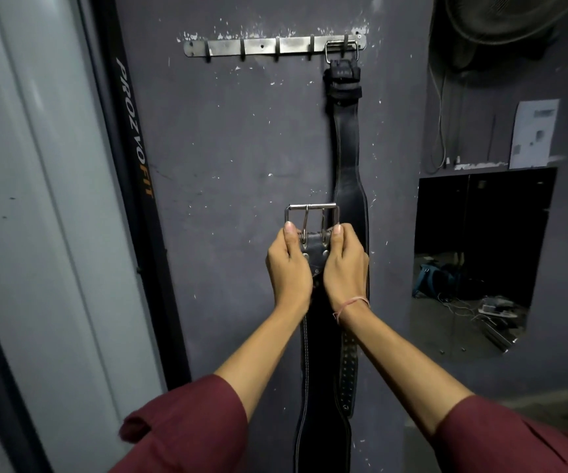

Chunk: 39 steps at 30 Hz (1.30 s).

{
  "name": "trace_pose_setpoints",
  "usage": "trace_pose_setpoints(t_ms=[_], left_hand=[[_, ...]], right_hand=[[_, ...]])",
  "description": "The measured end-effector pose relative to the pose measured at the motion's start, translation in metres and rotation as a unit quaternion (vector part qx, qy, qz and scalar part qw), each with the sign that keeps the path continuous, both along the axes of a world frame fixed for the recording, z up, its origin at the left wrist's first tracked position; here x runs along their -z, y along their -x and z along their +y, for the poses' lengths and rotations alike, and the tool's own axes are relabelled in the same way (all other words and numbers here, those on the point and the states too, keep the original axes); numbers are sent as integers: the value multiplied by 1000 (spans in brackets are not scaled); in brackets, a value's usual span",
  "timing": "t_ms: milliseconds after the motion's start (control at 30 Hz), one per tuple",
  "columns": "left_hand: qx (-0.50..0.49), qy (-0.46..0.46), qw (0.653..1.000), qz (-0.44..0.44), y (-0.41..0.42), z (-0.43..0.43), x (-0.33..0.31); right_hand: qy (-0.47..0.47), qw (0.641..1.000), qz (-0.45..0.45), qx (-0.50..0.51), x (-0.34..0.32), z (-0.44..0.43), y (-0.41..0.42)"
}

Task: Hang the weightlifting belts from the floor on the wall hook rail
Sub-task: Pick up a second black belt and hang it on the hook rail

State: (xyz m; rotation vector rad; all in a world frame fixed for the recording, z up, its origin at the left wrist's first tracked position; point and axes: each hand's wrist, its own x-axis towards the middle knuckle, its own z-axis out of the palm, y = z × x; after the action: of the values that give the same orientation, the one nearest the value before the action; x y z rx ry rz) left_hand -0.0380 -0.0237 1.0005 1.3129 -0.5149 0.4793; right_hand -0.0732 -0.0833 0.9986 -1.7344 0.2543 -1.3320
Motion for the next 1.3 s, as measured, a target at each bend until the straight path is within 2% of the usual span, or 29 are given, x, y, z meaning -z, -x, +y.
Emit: trace_pose_setpoints(t_ms=[133, 333, 700, 1000, 1133, 1300], left_hand=[[-81, -44, 995, -30, -35, -17, -24], [-205, -94, 971, -81, -94, -54, -75], [-263, -93, 940, -196, -213, -140, -241], [-292, -100, 935, -178, -263, -183, -341], [-274, -112, 946, -136, -280, -189, -365], [-250, -118, 958, -78, -297, -193, -366]], right_hand=[[-18, 998, -57, 2, -27, -12, -31], [-21, 994, -108, -10, -73, -52, -105], [-9, 982, -182, -43, -241, -151, -215], [4, 989, -146, -16, -342, -193, -259], [-11, 992, -124, -12, -361, -199, -269], [-7, 996, -89, -18, -365, -205, -271]])
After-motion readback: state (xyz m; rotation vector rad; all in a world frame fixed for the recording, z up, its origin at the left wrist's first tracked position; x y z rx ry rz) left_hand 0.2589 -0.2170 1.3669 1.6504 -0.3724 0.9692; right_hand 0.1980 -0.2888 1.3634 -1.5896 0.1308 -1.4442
